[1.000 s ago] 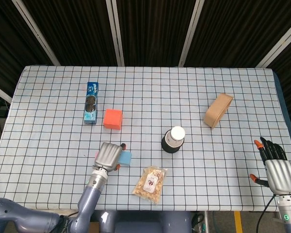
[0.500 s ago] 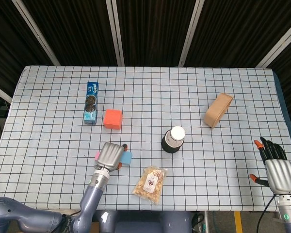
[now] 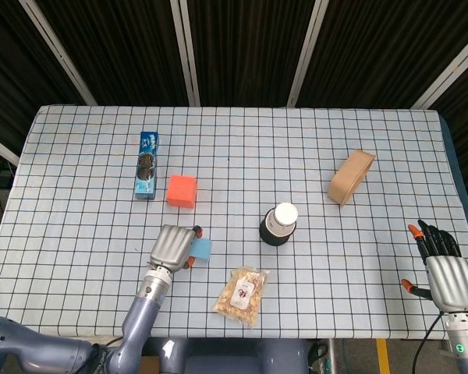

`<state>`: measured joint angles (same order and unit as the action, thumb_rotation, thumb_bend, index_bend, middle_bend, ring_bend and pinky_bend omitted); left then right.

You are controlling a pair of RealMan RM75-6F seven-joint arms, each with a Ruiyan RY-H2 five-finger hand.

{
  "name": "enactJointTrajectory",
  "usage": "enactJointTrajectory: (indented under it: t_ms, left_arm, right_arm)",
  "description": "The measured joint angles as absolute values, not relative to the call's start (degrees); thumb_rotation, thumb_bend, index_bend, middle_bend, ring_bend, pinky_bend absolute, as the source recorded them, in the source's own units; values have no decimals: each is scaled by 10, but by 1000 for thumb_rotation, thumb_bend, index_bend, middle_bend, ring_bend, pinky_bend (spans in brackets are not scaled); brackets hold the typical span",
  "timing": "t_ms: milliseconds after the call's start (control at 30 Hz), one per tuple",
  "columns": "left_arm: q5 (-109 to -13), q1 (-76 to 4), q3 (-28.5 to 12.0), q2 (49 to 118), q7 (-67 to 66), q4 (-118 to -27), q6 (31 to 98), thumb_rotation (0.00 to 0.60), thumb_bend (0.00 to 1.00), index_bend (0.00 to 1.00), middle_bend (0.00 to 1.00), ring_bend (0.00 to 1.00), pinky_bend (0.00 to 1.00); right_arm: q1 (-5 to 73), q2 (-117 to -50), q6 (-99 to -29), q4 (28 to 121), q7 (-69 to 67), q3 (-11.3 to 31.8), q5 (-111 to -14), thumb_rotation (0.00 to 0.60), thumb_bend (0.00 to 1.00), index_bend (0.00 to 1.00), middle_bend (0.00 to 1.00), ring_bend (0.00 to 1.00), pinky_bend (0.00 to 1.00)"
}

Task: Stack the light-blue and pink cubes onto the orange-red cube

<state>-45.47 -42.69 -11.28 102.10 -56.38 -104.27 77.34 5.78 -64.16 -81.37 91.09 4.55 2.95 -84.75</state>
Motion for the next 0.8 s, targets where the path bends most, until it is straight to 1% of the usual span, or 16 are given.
enactJointTrajectory:
  t_ms: [200,433,600,800]
  left_arm:
    - [-426,-433,-153,969,-587,-1114,793,600,304,415,875,744,747]
    - [-346,-461,-219,920,-644,-1161,828,600,305,416,874,744,744]
    - [-287,-492,-258,896,-677,-1154,848,600,304,417,872,741,738]
    - [-266,-512,-271,889,-668,-1098,837,600,304,417,872,740,737]
  right_arm:
    - [58,-642,-812,912,50,29,-847,600,103,71,33,55,104]
    - [58,-643,-813,915,55,29,-847,600,104,71,33,55,104]
    - [58,-643,-812,916,58,28,-846,600,104,71,33,55,104]
    - [59,-643,-809,918,61,28,-842,600,103,71,33,55,104]
